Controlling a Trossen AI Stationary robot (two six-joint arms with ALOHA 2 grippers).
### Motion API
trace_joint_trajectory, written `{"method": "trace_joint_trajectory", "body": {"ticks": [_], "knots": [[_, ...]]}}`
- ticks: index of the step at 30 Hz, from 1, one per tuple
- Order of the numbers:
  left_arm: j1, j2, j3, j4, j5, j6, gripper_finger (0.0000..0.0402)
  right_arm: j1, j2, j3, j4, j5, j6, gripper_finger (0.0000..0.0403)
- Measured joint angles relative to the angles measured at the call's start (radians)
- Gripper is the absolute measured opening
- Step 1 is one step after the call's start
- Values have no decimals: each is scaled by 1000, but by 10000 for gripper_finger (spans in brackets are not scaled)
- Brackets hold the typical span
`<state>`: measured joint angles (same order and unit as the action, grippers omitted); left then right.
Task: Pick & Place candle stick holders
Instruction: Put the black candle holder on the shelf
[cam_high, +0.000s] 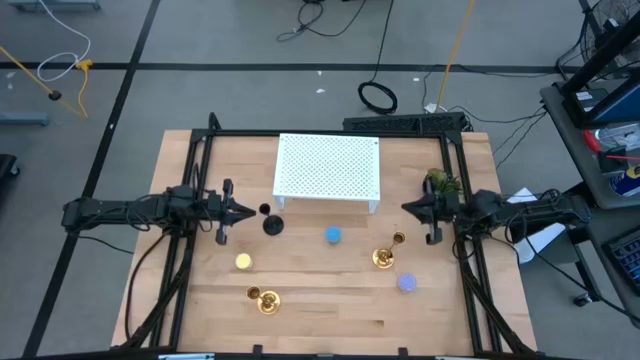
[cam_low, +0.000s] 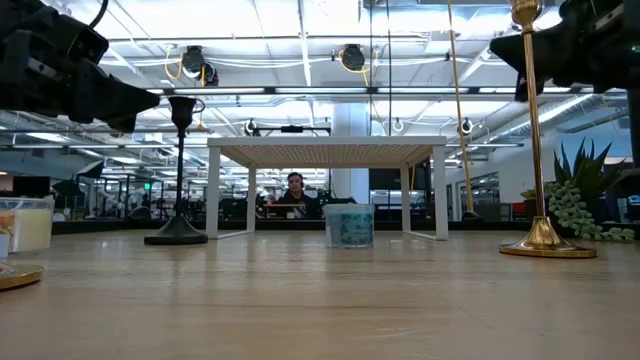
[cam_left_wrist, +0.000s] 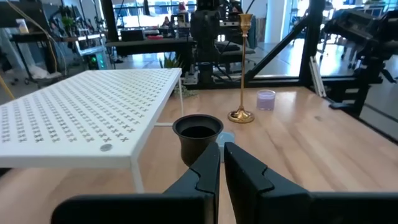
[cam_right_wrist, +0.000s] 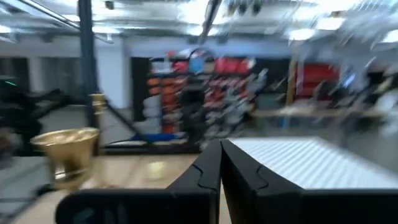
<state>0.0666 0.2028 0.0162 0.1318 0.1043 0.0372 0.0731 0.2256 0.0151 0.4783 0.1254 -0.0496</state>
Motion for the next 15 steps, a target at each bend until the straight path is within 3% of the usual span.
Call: {"method": "trace_joint_trajectory", "body": {"ticks": [5, 9, 15], "knots": [[0, 0, 0, -1, -48, -21, 31, 0, 0, 0, 24, 35, -113, 4], [0, 0, 0, -6, -61, -7, 32, 0, 9, 0, 8, 34, -51, 7], [0, 24, 0, -19, -62, -73, 77, 0, 62, 0, 10, 91, -49, 57]]}}
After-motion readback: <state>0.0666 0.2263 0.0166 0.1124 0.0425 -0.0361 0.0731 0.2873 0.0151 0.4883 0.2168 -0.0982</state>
